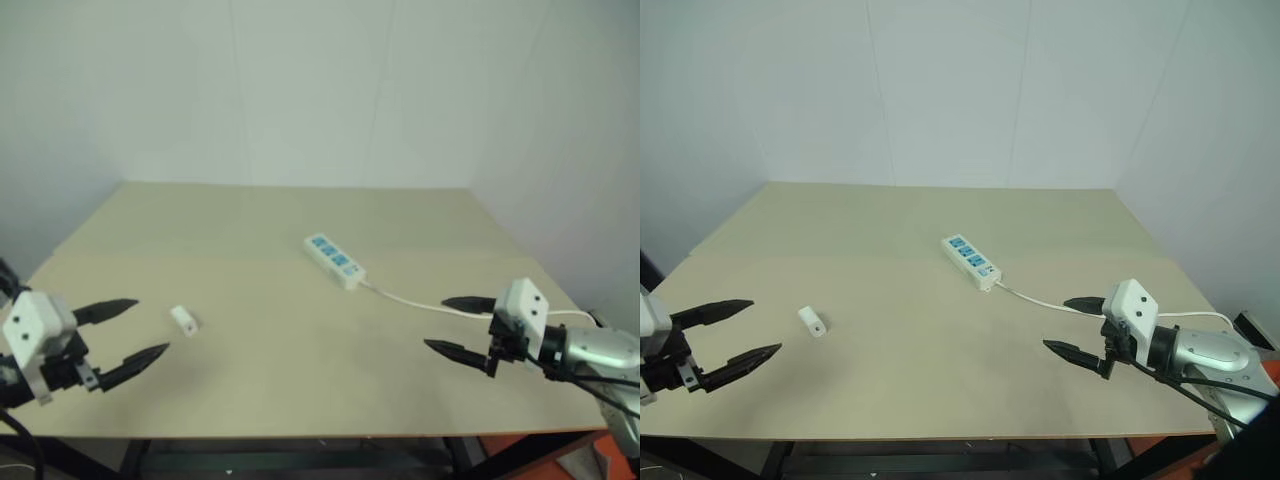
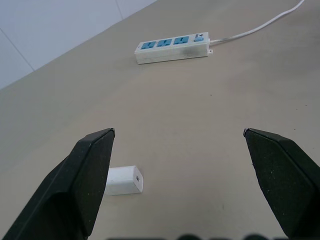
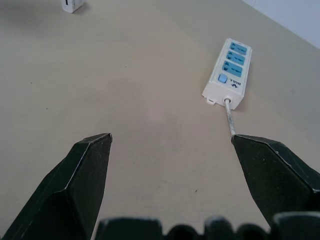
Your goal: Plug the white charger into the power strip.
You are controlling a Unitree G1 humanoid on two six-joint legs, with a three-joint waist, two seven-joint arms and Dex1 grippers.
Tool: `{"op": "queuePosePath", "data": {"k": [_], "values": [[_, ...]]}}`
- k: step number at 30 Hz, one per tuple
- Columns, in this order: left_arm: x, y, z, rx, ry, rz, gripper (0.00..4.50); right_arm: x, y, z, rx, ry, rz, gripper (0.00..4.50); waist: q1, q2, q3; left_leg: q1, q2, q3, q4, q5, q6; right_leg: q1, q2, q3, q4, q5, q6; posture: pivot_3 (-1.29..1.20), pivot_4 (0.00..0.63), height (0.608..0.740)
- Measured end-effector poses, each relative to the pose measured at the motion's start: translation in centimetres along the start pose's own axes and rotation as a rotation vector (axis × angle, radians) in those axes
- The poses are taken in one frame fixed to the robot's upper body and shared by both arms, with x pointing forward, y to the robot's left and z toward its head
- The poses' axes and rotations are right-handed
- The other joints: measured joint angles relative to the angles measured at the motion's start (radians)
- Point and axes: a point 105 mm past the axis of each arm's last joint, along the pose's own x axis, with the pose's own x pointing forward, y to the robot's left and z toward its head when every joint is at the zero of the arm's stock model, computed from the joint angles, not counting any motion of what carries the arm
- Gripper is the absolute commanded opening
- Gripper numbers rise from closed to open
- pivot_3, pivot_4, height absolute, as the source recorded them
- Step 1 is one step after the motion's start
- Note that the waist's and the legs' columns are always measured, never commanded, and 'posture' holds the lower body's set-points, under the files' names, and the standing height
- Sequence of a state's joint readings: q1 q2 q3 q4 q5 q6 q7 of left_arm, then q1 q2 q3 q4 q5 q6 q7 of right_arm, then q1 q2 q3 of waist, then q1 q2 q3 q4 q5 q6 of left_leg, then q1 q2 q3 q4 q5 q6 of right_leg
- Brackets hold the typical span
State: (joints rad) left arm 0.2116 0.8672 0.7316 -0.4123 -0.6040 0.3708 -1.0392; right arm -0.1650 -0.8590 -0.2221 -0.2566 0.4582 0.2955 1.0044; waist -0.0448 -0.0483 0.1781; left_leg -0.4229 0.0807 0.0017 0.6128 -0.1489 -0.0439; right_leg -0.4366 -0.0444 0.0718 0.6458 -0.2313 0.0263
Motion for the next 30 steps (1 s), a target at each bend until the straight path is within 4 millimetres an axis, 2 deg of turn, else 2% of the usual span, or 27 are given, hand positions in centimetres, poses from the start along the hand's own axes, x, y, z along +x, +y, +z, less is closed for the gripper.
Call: {"op": "queuePosePath", "data": {"k": [9,13,16,19,23,27,30], "values": [[0.4,-0.1,-0.2,0.0,-0.017,-0.01,4.5,-0.4,-0.4,0.0,-0.014,0.017,-0.019,4.49,0.001,0.0,0.0,0.0,0.0,0.0,0.0,0.0,0.0,0.0,0.0,0.0,0.0,0.0,0.0,0.0,0.15,0.74],[0.8,0.0,0.0,-0.004,-0.039,-0.016,4.5,0.9,-2.4,-0.7,-0.021,0.035,-0.147,4.49,-0.004,0.0,0.0,0.001,0.0,0.0,0.001,0.0,0.0,0.0,0.001,0.0,0.0,0.001,0.0,0.0,0.15,0.74],[1.1,0.1,0.2,-0.004,-0.051,-0.024,4.5,4.1,-3.1,-1.4,-0.003,0.041,-0.17,4.49,-0.014,0.0,0.0,0.001,0.0,0.0,0.001,0.0,0.001,0.0,0.001,0.0,0.001,0.001,0.0,0.0,0.15,0.74],[1.7,-0.1,0.2,-0.006,-0.064,-0.046,4.5,8.0,-3.9,-1.1,0.023,0.044,-0.172,4.49,-0.022,0.0,0.0,0.0,0.0,0.0,0.0,0.002,0.004,-0.001,0.001,0.0,0.002,0.002,0.0,0.0,0.15,0.74],[2.2,0.1,0.1,-0.01,-0.067,-0.054,4.5,12.2,-6.2,-1.6,0.064,0.12,-0.244,4.49,-0.025,0.0,0.0,-0.002,0.0,0.0,0.0,0.002,0.004,-0.002,0.002,0.0,0.002,0.002,0.001,0.0,0.15,0.74],[2.2,0.1,-0.1,-0.009,-0.061,-0.05,4.5,15.3,-6.6,-3.6,0.127,0.237,-0.272,4.49,-0.024,0.0,0.0,-0.003,0.0,0.0,0.0,0.002,0.004,-0.002,0.002,0.0,0.002,0.003,0.003,0.0,0.15,0.74],[2.0,-0.1,-0.5,-0.02,-0.047,-0.05,4.5,16.1,-7.1,-4.8,0.151,0.308,-0.3,4.49,-0.023,0.0,0.0,-0.003,0.0,0.0,0.0,0.002,0.004,-0.002,0.001,0.0,0.002,0.003,0.003,0.0,0.15,0.74]]}}
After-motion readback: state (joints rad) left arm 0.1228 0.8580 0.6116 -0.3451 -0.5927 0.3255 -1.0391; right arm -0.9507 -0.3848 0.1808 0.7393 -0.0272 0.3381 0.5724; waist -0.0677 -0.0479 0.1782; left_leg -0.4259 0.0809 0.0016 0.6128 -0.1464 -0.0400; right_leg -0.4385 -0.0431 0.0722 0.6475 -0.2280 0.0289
